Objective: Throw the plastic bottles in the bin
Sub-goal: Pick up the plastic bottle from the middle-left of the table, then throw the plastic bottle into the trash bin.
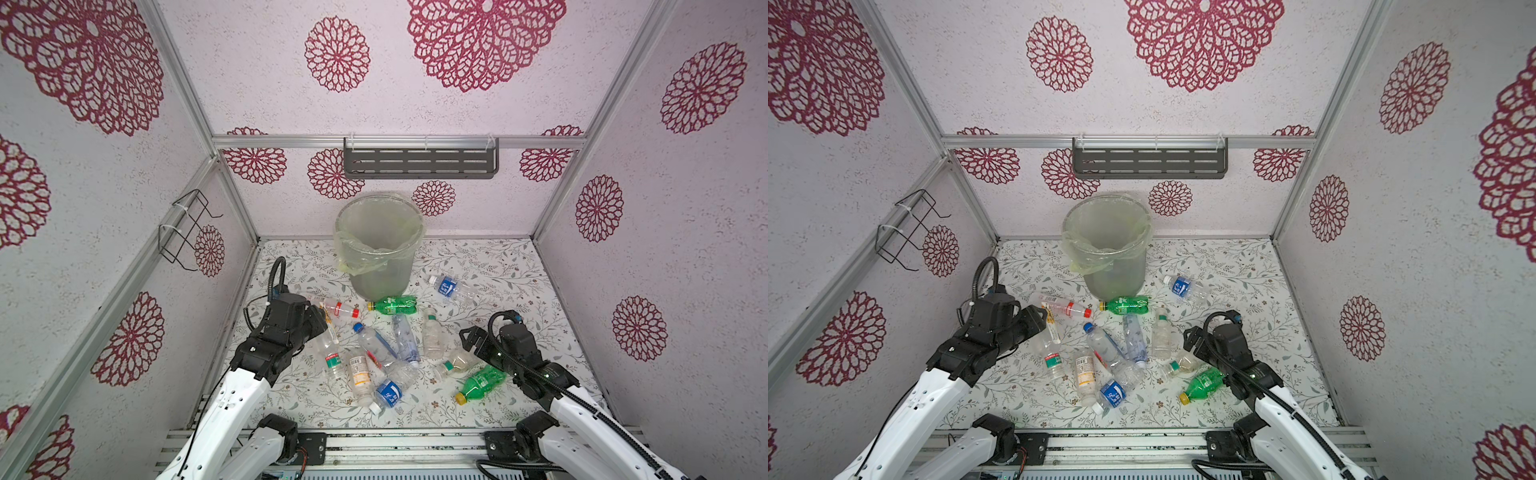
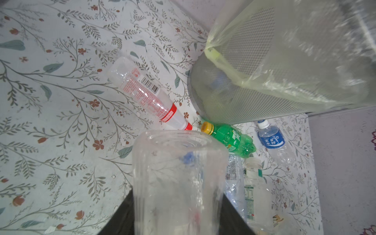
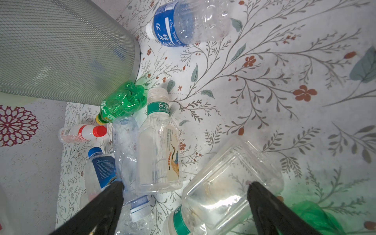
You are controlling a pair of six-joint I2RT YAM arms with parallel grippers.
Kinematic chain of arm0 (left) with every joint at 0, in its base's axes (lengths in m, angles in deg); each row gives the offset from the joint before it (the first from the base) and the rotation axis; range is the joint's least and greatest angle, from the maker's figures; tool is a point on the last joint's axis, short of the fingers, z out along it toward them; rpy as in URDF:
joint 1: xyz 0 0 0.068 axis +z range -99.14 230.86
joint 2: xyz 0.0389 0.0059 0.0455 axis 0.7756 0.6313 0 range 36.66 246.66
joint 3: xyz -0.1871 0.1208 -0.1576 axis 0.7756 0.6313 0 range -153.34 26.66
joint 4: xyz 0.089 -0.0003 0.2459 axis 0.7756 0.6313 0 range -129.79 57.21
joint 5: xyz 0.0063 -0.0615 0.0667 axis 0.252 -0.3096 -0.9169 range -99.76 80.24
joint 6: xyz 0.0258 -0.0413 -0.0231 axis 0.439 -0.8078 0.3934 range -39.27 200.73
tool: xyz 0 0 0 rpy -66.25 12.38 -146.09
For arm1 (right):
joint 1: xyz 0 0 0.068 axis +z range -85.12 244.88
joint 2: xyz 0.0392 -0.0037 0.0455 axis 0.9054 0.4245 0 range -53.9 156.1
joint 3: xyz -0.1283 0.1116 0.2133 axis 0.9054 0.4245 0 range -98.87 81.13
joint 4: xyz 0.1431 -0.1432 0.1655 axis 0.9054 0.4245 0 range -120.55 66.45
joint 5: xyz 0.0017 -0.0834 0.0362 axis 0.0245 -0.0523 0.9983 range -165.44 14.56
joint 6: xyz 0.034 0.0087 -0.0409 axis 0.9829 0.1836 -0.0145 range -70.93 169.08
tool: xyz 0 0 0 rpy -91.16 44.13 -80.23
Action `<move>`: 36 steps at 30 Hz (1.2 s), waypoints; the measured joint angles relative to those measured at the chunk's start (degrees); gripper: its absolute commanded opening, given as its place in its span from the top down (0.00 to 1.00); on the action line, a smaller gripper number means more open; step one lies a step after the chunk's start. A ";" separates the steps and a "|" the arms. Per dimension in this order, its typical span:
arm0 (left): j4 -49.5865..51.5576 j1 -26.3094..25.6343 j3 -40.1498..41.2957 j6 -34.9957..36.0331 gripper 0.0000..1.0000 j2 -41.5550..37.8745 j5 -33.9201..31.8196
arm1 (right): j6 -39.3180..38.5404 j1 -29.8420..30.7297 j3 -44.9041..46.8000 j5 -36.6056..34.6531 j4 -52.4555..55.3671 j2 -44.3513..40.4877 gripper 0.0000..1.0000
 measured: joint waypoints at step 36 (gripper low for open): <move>-14.97 8.96 -55.98 -1.68 0.22 39.04 13.25 | -0.33 -0.02 -0.22 -4.79 1.33 -1.75 0.01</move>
